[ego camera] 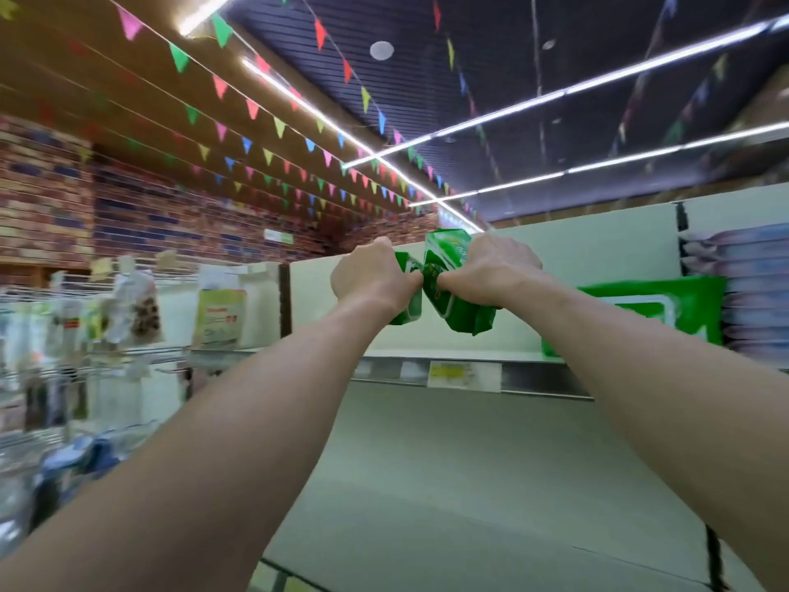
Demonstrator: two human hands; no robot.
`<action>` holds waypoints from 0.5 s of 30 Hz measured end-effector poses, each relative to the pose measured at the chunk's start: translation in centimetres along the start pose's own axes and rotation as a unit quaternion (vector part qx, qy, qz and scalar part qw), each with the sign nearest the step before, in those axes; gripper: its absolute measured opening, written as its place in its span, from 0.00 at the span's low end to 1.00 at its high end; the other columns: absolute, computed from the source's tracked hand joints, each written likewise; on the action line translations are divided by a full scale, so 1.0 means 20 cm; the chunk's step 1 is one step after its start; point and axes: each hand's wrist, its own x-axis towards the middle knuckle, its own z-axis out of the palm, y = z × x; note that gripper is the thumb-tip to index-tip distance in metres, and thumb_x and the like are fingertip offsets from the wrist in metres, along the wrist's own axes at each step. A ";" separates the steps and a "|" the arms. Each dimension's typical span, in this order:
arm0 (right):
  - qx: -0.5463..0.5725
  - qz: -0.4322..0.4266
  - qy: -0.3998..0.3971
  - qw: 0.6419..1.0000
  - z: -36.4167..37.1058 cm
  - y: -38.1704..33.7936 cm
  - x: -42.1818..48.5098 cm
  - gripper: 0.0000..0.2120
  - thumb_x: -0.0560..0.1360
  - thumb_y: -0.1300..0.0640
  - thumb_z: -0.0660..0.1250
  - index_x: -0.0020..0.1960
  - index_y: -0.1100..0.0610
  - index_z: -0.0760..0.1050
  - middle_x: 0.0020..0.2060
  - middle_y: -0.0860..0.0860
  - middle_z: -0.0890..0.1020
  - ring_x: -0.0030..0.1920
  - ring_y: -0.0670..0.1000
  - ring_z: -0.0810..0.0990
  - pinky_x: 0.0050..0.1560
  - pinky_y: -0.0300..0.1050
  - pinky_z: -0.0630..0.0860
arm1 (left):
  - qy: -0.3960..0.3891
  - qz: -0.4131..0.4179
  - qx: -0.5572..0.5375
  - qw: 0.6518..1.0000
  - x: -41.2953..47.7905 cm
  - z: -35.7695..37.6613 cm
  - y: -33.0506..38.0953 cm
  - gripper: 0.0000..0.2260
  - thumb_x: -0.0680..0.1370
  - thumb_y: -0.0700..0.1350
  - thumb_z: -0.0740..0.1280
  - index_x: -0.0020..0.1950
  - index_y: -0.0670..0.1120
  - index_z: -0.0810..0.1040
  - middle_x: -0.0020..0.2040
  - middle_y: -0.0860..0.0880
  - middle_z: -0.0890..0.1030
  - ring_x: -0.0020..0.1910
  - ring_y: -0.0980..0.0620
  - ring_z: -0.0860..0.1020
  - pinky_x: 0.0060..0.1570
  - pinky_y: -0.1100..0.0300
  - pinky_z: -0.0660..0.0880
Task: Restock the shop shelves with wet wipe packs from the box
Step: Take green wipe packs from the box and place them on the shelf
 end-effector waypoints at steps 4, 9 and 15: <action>-0.041 0.023 0.004 0.999 0.04 0.10 0.10 0.18 0.73 0.41 0.66 0.37 0.55 0.69 0.35 0.50 0.74 0.33 0.48 0.71 0.30 0.42 0.64 | -0.017 0.017 -0.044 0.999 0.08 0.17 0.07 0.18 0.74 0.61 0.67 0.51 0.48 0.72 0.44 0.49 0.79 0.43 0.47 0.78 0.36 0.58 0.72; -0.067 0.039 0.013 0.997 0.08 0.24 0.21 0.16 0.73 0.44 0.67 0.35 0.55 0.70 0.33 0.50 0.74 0.32 0.49 0.72 0.29 0.41 0.63 | -0.050 0.031 -0.111 0.992 0.17 0.34 0.16 0.16 0.74 0.60 0.68 0.49 0.49 0.73 0.42 0.50 0.78 0.42 0.48 0.78 0.36 0.60 0.72; -0.085 0.031 -0.009 0.996 0.13 0.40 0.36 0.16 0.73 0.46 0.66 0.34 0.54 0.67 0.30 0.49 0.71 0.31 0.49 0.71 0.35 0.41 0.71 | -0.133 0.021 -0.243 0.961 0.30 0.59 0.18 0.15 0.73 0.61 0.70 0.47 0.50 0.75 0.44 0.49 0.81 0.44 0.49 0.80 0.48 0.52 0.80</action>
